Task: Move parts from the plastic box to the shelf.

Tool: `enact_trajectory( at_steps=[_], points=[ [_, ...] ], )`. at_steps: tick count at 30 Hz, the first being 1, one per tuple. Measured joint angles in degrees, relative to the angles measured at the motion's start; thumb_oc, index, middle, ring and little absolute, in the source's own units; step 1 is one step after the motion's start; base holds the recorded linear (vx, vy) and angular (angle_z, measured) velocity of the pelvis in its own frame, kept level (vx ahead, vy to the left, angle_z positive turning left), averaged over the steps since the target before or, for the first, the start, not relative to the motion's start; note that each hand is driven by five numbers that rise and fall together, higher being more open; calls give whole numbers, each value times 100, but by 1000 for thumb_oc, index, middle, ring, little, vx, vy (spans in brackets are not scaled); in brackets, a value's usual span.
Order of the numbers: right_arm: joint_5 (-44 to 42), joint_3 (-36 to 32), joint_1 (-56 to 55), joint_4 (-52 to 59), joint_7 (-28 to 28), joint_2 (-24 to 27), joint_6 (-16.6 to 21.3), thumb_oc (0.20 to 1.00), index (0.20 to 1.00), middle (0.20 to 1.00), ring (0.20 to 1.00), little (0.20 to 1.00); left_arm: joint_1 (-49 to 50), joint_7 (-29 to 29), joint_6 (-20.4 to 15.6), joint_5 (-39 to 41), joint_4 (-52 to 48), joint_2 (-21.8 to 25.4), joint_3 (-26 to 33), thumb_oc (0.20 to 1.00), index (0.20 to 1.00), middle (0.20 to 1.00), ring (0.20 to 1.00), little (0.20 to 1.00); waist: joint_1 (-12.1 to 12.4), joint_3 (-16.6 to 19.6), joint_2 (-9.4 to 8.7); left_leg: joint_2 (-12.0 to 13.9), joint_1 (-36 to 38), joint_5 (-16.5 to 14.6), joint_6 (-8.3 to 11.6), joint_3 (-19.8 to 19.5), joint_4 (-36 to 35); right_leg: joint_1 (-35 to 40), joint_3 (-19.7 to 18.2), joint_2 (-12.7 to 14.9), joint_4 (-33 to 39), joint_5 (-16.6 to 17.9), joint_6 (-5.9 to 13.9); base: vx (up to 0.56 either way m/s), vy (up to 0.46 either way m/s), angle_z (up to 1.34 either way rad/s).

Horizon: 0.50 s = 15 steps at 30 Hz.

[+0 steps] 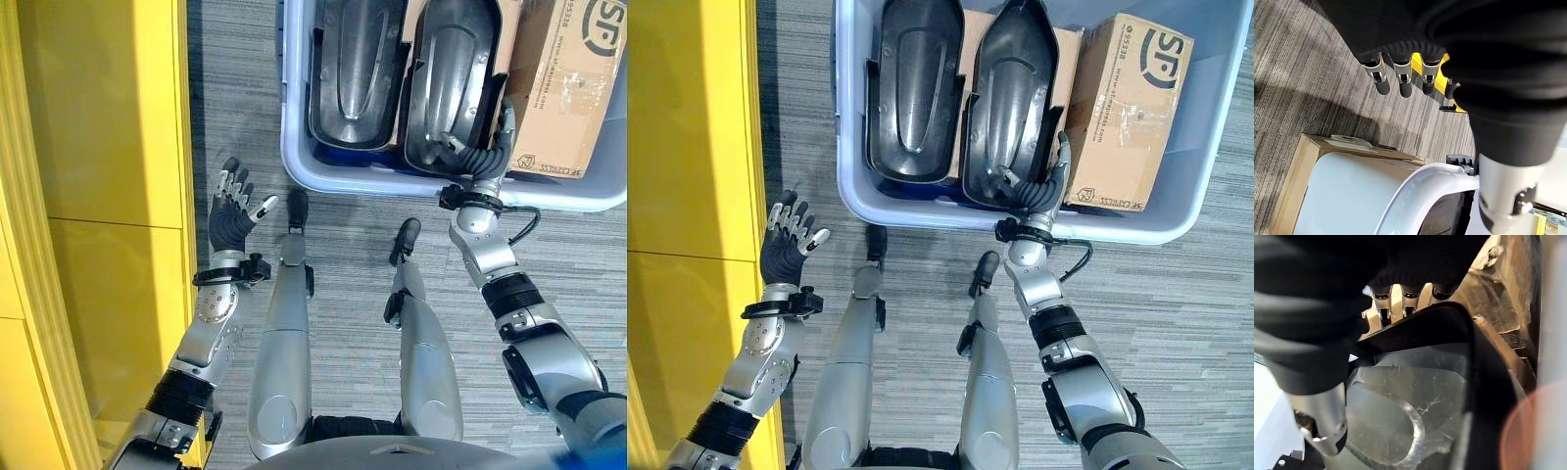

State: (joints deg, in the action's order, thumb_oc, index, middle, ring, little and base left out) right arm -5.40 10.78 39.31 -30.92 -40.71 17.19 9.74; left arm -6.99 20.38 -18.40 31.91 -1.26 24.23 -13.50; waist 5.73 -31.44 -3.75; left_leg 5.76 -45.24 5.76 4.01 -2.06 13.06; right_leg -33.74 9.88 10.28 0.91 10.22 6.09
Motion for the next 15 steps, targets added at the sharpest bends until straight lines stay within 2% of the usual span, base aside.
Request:
enact_trajectory(
  at_steps=[11, 15],
  points=[
    [-75, 110, 428, -475, 14, 2, 260, 1000, 1000, 1000, 1000, 1000, 9, -3, -3, 15, 29, 42, -48, 1000, 1000, 1000, 1000, 1000, -74, 15, 22, 20, -158, -36, 38, -2, 116, -223, -81, 3, -189, -27, -11, 3, 0, -1],
    [-248, 152, 786, -1043, 40, 42, 438, 1000, 1000, 1000, 1000, 1000, 42, -3, -3, 65, 42, 167, -191, 1000, 1000, 1000, 1000, 1000, -71, 82, 44, -9, -189, -45, 24, 5, 128, -311, -136, 54, -250, -40, 7, 8, 8, -3]
  ],
)
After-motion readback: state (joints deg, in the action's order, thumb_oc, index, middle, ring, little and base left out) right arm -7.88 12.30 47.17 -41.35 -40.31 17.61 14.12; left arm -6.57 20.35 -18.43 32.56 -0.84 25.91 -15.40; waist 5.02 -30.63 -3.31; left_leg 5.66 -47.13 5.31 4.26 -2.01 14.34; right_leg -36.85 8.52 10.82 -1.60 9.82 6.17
